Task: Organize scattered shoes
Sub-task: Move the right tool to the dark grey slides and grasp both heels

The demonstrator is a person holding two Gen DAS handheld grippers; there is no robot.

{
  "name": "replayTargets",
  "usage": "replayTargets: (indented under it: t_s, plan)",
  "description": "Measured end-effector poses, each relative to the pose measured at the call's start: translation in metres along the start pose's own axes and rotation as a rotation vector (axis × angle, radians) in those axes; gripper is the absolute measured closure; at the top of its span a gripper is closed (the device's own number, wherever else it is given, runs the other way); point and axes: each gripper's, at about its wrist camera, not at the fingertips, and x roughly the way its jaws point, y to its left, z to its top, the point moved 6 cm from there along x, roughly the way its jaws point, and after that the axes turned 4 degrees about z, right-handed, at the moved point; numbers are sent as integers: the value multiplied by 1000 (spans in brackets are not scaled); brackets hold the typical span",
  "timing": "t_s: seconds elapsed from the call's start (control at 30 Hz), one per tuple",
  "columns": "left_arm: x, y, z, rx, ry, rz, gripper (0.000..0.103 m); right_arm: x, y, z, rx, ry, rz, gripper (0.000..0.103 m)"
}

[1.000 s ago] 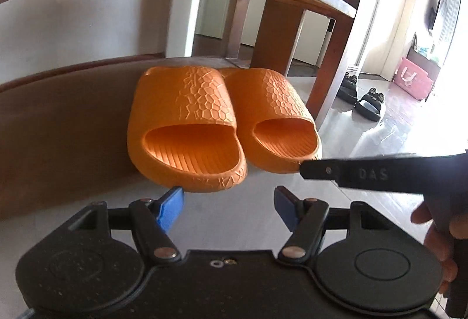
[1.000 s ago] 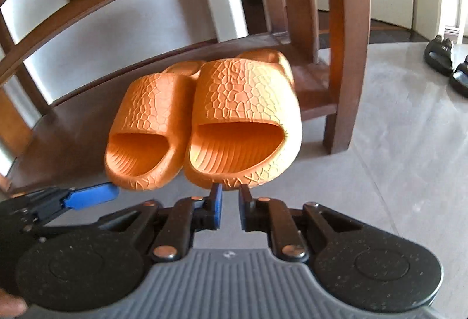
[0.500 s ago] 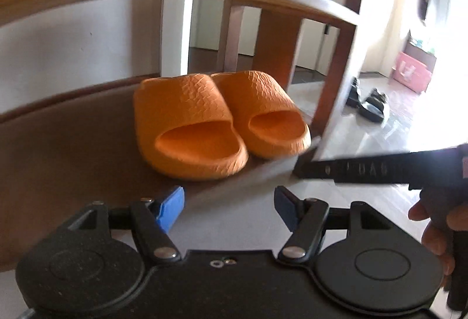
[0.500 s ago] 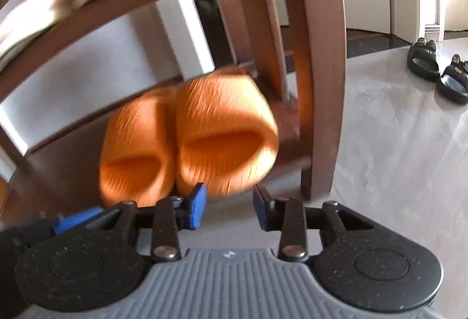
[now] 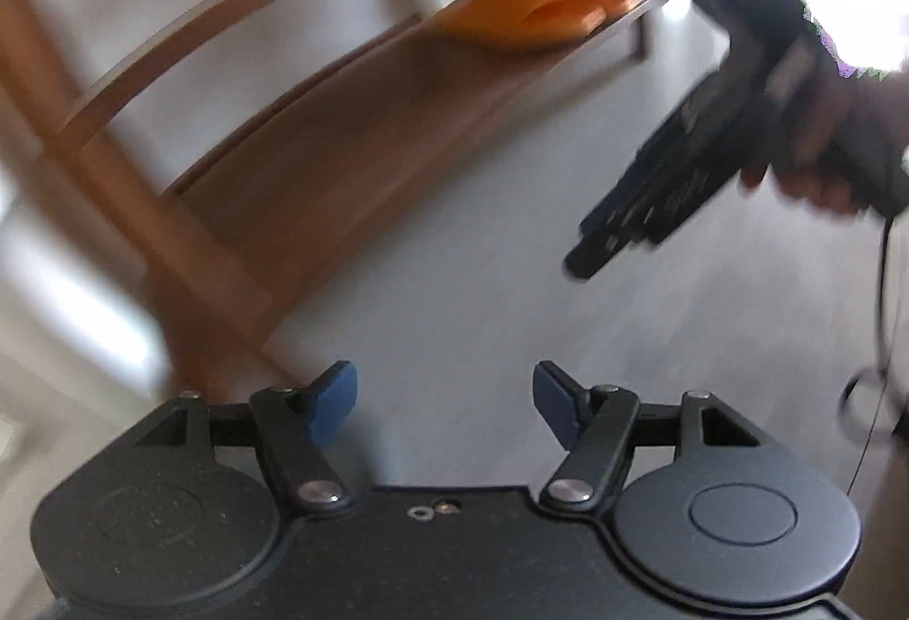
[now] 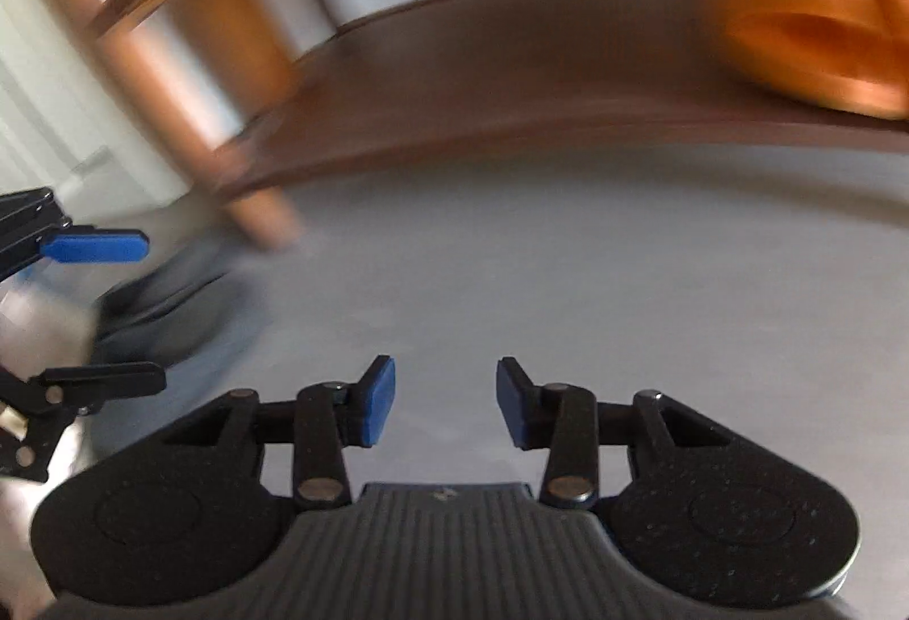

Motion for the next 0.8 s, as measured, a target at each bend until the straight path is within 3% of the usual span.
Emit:
replayTargets:
  t_s: [0.17, 0.23, 0.33, 0.4, 0.53, 0.8]
  plan:
    - [-23, 47, -85, -214, 99, 153, 35, 51, 94, 19, -79, 144, 144, 59]
    - [-31, 58, -111, -273, 129, 192, 35, 77, 131, 31, -40, 213, 186, 59]
    - [-39, 71, -132, -312, 128, 211, 35, 103, 151, 42, 38, 262, 191, 57]
    - [-44, 82, -145, -343, 110, 232, 34, 137, 168, 49, 189, 315, 168, 55]
    - [-49, 99, -165, -404, 93, 257, 34, 165, 181, 50, 310, 352, 68, 46]
    - [-47, 109, -193, -479, 78, 232, 34, 211, 176, 58, 569, 331, -70, 41]
